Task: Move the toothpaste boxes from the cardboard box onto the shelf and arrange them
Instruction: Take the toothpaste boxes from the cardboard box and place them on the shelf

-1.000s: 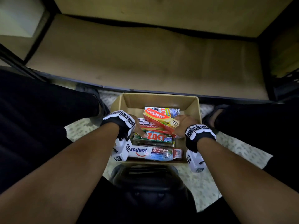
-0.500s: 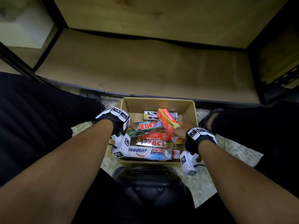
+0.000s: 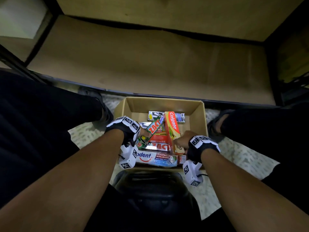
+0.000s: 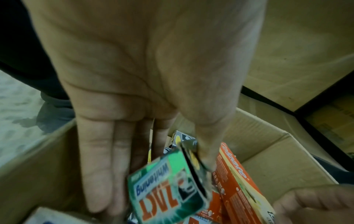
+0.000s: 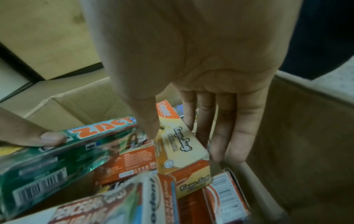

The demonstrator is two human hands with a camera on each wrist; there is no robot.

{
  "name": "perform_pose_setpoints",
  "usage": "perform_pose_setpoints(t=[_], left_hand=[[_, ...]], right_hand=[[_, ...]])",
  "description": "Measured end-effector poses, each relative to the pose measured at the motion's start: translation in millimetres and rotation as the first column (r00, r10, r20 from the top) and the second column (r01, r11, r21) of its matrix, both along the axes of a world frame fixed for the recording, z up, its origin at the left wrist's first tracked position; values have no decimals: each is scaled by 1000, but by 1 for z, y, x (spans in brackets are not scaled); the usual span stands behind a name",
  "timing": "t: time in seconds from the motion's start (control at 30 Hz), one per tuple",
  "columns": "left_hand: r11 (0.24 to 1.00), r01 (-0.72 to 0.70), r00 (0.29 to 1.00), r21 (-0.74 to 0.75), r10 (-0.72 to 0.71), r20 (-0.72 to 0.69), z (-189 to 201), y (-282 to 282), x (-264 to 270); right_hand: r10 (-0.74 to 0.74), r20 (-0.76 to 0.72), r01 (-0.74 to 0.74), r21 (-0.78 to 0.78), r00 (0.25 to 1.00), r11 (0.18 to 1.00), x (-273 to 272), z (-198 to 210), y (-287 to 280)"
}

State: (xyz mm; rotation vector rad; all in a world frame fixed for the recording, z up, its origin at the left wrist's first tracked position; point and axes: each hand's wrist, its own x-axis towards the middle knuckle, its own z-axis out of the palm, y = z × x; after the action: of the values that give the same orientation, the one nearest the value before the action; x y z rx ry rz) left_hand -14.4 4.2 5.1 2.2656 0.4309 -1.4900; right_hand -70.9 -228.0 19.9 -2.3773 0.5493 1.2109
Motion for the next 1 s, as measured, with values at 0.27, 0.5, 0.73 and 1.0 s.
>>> perform_pose_setpoints(t=[0.27, 0.5, 0.73, 1.0], left_hand=[[994, 11, 993, -109, -23, -116, -21, -20, 5], [987, -158, 970, -31, 161, 182, -42, -20, 18], [983, -164, 982, -86, 171, 78, -47, -25, 30], [986, -139, 981, -92, 150, 123, -32, -23, 21]], right_hand=[[-227, 175, 208, 121, 958, 971, 8, -25, 1], [-222, 162, 204, 121, 961, 971, 15, -55, 10], [-213, 168, 191, 137, 963, 972, 21, -57, 7], [-212, 211, 178, 168, 954, 970, 17, -56, 1]])
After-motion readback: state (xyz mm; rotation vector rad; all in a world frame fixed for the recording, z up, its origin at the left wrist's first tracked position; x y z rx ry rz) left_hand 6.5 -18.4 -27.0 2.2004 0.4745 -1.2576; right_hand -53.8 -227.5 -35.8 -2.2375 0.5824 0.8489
